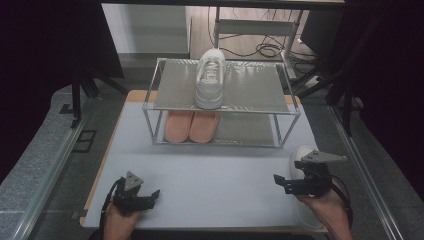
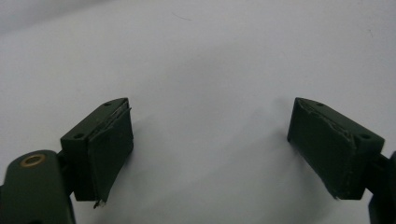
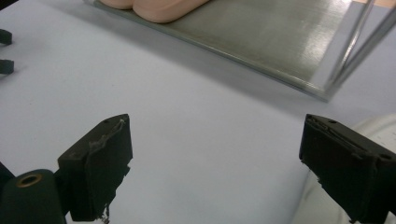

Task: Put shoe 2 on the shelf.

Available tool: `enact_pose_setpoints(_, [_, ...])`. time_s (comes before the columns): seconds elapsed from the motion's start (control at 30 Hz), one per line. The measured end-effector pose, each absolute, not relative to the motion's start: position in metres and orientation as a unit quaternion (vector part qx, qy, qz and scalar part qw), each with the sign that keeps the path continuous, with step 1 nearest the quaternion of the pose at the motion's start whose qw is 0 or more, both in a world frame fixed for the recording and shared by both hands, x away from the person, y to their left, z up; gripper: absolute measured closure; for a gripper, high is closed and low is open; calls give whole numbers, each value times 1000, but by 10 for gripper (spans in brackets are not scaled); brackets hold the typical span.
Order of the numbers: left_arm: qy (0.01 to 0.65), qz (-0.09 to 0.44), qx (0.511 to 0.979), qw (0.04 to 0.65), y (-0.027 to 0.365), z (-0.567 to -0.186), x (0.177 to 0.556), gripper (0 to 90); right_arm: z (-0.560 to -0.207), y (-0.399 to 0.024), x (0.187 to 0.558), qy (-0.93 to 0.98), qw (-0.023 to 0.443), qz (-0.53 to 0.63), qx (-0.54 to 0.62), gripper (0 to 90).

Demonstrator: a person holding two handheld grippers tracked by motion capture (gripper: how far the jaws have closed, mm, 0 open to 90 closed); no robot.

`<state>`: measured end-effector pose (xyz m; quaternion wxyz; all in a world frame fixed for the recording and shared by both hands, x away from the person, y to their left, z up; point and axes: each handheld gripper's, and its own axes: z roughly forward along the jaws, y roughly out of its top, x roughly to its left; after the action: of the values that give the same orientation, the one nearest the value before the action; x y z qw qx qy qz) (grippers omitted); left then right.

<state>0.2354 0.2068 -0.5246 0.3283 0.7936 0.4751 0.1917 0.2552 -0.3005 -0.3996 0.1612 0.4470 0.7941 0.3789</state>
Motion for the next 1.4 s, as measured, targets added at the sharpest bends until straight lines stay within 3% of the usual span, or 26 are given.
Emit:
enact_pose_setpoints(0.17, [475,192,794,328,207,-525,235,142,-401,-311,252,792,173,363,458,153])
enact_pose_setpoints(0.5, [475,192,793,328,207,-525,235,142,-400,-334,247,777,198,341,490,398])
enact_pose_setpoints(0.93, [475,192,794,328,207,-525,235,142,-395,-355,231,778,204,327,497,885])
enact_pose_setpoints(1.4, [475,192,793,328,207,-525,235,142,-413,-362,217,791,183,293,506,900])
